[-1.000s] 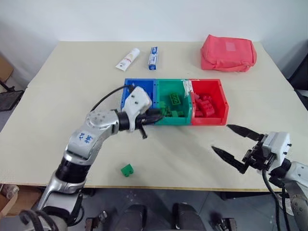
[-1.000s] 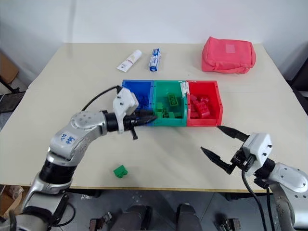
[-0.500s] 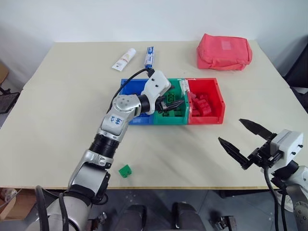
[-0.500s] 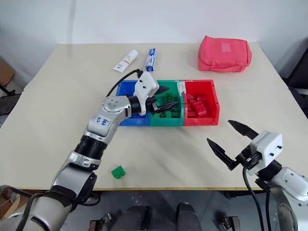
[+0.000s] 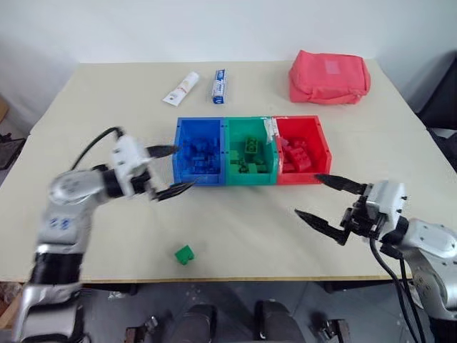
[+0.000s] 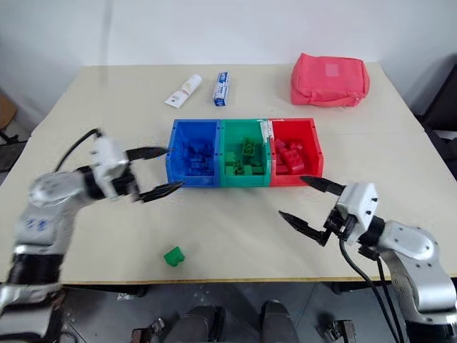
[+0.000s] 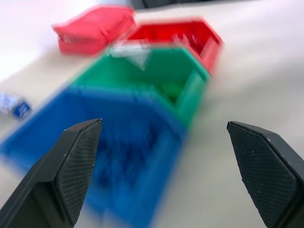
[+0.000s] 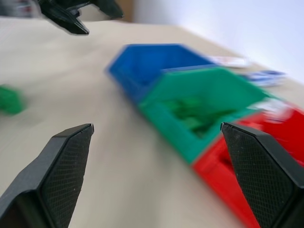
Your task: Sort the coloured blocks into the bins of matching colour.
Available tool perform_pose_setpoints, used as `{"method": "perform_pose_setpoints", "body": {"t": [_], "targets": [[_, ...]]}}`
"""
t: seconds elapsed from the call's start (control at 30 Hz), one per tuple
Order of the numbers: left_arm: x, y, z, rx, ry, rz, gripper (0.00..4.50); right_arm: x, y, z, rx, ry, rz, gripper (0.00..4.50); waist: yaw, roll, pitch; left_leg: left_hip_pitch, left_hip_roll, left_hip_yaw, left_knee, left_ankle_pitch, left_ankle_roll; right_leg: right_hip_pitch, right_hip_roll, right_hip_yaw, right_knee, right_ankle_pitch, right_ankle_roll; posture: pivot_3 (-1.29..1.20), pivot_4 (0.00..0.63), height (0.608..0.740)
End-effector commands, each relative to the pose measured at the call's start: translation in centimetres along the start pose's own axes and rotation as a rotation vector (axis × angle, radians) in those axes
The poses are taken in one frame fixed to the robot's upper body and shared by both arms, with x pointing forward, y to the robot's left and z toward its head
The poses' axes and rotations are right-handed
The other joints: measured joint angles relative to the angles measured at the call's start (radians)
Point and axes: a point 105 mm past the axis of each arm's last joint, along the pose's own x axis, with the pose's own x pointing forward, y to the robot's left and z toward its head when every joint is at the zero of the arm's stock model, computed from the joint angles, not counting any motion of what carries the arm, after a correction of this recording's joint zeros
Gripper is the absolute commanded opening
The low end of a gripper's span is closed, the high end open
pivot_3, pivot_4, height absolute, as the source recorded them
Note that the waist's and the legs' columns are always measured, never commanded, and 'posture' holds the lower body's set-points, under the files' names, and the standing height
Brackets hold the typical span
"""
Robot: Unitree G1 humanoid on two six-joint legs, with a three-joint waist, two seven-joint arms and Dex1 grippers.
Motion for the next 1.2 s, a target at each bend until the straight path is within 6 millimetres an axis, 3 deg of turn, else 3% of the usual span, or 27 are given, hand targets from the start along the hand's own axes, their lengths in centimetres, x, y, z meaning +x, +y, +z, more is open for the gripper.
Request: {"method": "perform_pose_setpoints", "body": {"t": [0.03, 0.17, 0.3, 0.5, 0.73, 0.83, 1.0, 1.13, 1.2], "targets": [[-2.8, -0.5, -0.6, 0.012, 0.025, -0.003, 4.48, 0.5, 0.7, 0.3, -0.028, -0.004, 0.126, 4.5, 0.002, 0.0, 0.0, 0.0, 0.0, 0.0, 0.0, 0.0, 0.0, 0.0, 0.0, 0.0, 0.0, 0.0, 0.0, 0.0, 0.15, 0.74], [-6.2, -2.3, -4.2, -0.027, 0.199, -0.059, 4.48, 1.1, 1.6, 0.1, -0.019, 0.012, 0.27, 4.5, 0.004, 0.0, 0.0, 0.0, 0.0, -0.001, 0.0, 0.0, 0.0, 0.002, -0.001, 0.001, -0.002, 0.0, 0.0, 0.0, 0.15, 0.74], [-6.8, -5.8, -4.6, -0.124, 0.285, -0.231, 4.48, 1.4, 1.8, -0.1, -0.016, 0.023, 0.317, 4.5, 0.004, 0.0, 0.0, 0.0, 0.0, -0.002, -0.001, 0.0, 0.001, 0.002, -0.001, 0.001, -0.004, 0.0, 0.0, 0.0, 0.15, 0.74], [-3.3, -9.9, -2.5, -0.122, 0.228, -0.366, 4.48, 0.9, 1.9, -0.7, -0.013, 0.047, 0.321, 4.5, 0.009, 0.0, 0.0, 0.0, 0.0, -0.002, -0.003, -0.001, 0.001, 0.002, -0.002, 0.002, -0.005, 0.0, 0.0, 0.0, 0.15, 0.74], [0.6, -10.9, -4.1, -0.148, 0.283, -0.252, 4.48, -0.2, 2.3, -1.4, -0.013, 0.079, 0.301, 4.5, 0.007, 0.0, 0.0, 0.0, 0.0, 0.0, -0.004, 0.0, 0.0, 0.001, 0.0, 0.002, -0.005, 0.0, 0.0, 0.0, 0.15, 0.74], [1.3, -11.1, -4.9, -0.135, 0.315, -0.235, 3.89, -0.6, 2.7, -1.5, -0.006, 0.089, 0.304, 4.5, 0.007, 0.0, 0.0, 0.001, 0.0, 0.0, -0.005, 0.0, 0.0, 0.001, 0.0, 0.002, -0.005, 0.0, 0.0, 0.0, 0.15, 0.74], [2.1, -10.8, -5.0, -0.159, 0.303, -0.235, 2.36, -1.4, 3.1, -1.6, -0.023, 0.089, 0.289, 4.5, 0.016, 0.0, 0.0, 0.001, 0.0, 0.0, -0.004, 0.0, 0.0, 0.001, 0.0, 0.001, -0.005, 0.0, 0.0, 0.0, 0.15, 0.74], [2.8, -10.5, -2.8, -0.22, 0.211, -0.298, 1.04, -2.2, 2.4, -1.7, -0.045, 0.107, 0.194, 4.5, 0.024, 0.0, 0.0, 0.001, 0.0, 0.0, -0.004, 0.0, 0.0, 0.001, 0.0, 0.001, -0.005, 0.0, 0.0, 0.0, 0.15, 0.74], [3.6, -10.0, -1.3, -0.191, 0.141, -0.322, 0.88, -2.7, 2.0, -1.6, -0.043, 0.11, 0.132, 4.5, 0.028, 0.0, 0.0, 0.001, 0.0, 0.0, -0.004, 0.0, 0.0, 0.001, 0.0, 0.001, -0.005, 0.0, 0.0, 0.0, 0.15, 0.74]]}}
